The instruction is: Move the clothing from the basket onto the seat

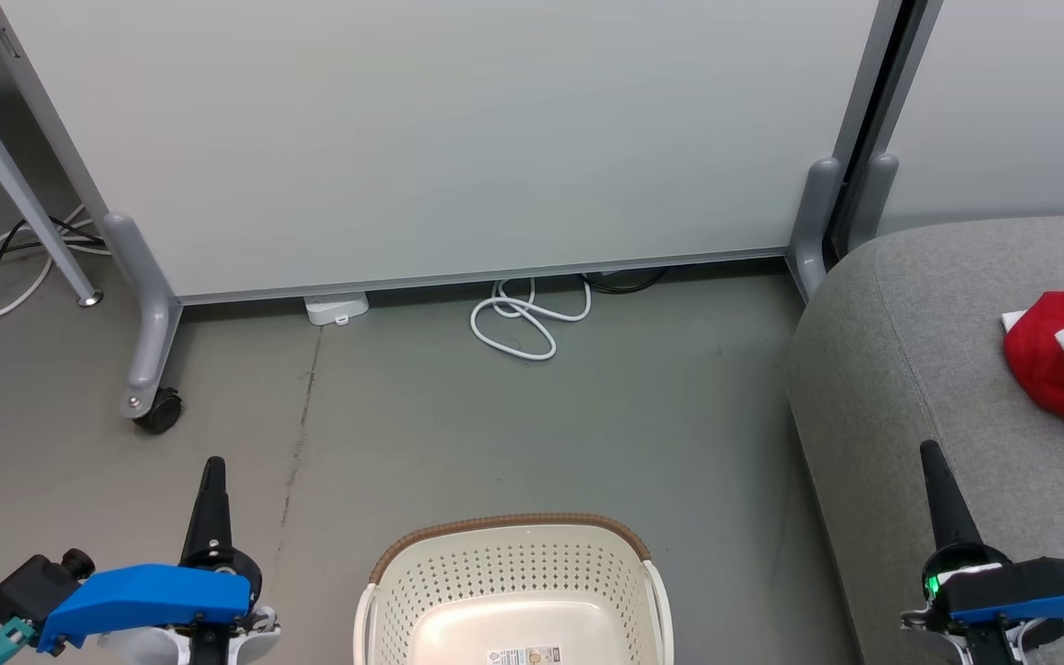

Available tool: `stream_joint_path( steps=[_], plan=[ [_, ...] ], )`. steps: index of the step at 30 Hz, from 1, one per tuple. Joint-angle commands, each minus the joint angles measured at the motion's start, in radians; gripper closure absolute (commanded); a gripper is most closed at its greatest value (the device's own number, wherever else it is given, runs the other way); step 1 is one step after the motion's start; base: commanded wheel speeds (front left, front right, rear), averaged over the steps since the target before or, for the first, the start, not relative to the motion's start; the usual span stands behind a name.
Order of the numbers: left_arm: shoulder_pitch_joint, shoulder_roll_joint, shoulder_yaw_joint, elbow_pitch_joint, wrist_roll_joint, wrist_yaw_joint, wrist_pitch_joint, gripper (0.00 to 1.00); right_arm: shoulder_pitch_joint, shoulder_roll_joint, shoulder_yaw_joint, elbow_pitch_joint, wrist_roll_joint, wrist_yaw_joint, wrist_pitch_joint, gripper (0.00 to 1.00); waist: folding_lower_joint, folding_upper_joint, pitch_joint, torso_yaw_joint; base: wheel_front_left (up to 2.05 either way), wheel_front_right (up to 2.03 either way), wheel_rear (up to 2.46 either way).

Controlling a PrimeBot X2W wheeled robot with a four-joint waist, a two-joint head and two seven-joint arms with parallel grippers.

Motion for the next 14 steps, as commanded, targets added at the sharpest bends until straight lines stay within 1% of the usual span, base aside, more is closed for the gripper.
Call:
stream_joint_path(
  steps=[1,14],
  plan=[
    [-0.027,0.001,0.01,-0.013,-0.031,-0.007,0.007,1.0,-0.027,-0.004,-0.003,-0.005,0.032,0.0,0.009,1.0,-0.0001,0.0,0.0,-0.001,0.0,0.0,0.0],
    [-0.034,-0.003,0.03,-0.014,-0.16,-0.017,0.04,1.0,-0.036,-0.004,-0.006,0.002,0.159,0.001,0.043,1.0,-0.0001,0.0,0.002,-0.008,0.0,0.0,0.0]
  ],
)
